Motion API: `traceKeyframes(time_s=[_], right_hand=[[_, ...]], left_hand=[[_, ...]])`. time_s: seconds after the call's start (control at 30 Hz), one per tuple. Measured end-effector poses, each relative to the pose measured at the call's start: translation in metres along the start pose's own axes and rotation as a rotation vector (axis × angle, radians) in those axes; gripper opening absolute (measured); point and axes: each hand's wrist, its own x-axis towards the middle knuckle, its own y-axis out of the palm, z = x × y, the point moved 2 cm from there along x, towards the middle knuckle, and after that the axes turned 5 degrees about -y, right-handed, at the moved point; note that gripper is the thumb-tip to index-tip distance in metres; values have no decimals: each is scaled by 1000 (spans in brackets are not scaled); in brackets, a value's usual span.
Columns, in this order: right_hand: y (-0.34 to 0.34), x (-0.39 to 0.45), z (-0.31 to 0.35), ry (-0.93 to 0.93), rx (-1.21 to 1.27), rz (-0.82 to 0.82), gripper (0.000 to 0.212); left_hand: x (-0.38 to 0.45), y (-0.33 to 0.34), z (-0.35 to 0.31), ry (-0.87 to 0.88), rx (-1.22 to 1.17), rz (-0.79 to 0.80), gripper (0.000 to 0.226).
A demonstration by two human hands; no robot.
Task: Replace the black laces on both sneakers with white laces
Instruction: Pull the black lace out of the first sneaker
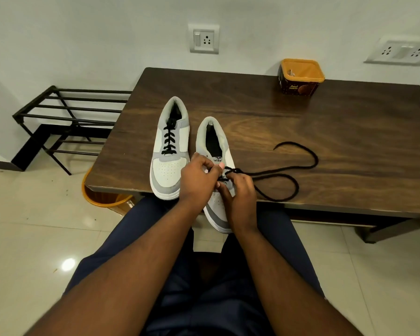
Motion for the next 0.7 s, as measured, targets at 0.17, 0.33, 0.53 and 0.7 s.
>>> traceKeyframes(time_s=[0.17, 0.33, 0.53, 0.7], right_hand=[[-1, -2, 1, 7, 28, -17, 33], [0, -2, 3, 36, 37, -33, 36], [1, -2, 1, 31, 12, -28, 36], [-1, -2, 2, 30, 21, -23, 35]], left_hand=[[6, 1, 0, -11, 124, 9, 12], [-6, 2, 22, -356, -739, -33, 14], [-1, -4, -4, 2, -104, 52, 28], [17, 4, -18, 137, 639, 173, 19]])
